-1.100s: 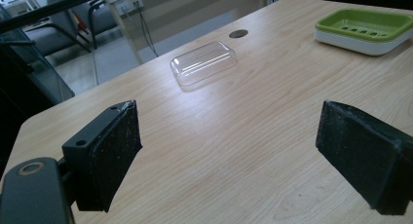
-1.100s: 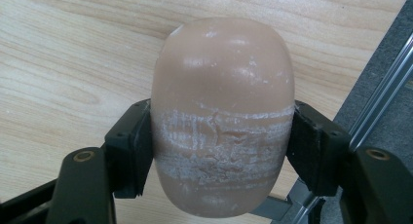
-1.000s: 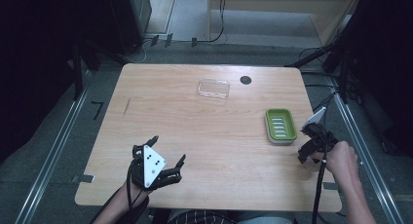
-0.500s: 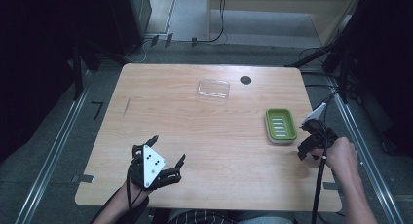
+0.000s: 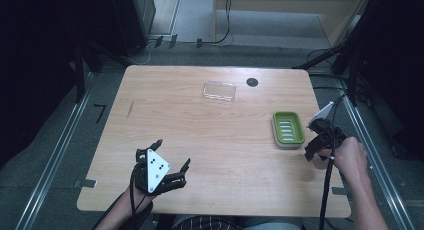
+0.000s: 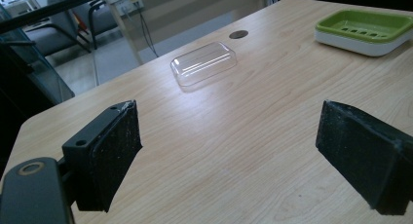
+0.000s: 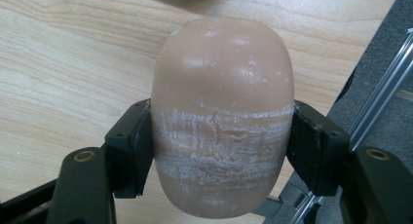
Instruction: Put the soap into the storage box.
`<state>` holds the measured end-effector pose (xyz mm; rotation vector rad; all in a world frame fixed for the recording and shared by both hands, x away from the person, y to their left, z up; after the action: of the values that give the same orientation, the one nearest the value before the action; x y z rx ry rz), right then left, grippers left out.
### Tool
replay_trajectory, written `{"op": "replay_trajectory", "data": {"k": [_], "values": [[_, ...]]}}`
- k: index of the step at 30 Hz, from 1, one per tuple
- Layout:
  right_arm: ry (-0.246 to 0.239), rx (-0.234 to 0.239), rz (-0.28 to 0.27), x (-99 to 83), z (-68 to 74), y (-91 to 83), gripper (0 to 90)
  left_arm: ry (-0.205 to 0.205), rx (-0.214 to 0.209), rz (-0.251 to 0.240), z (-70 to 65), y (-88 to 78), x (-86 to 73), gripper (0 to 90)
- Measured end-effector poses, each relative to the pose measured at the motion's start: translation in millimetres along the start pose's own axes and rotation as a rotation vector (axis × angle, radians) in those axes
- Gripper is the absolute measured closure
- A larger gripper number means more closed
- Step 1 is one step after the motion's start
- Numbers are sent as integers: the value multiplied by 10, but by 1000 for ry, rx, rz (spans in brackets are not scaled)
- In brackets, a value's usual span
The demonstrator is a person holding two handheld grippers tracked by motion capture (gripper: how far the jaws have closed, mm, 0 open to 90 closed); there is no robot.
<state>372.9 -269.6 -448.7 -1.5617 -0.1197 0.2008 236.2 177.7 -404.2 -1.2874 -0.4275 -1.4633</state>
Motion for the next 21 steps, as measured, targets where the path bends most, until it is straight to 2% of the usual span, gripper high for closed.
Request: {"op": "replay_trajectory", "data": {"k": [21], "values": [[-21, -4, -5, 174, 79, -133, 332, 1, 0, -1, 1, 1, -1, 99]]}}
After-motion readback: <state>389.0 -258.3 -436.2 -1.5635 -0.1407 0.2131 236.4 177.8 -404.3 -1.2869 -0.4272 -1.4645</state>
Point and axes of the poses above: each handheld gripper's, and its own axes: y roughly forward along the jaws, x roughly out of its top, z roughly to its left, the point moved 3 cm from there along y, roughly forward along the jaws, and after that the axes turned 5 degrees about y, right-handed, at the moved point
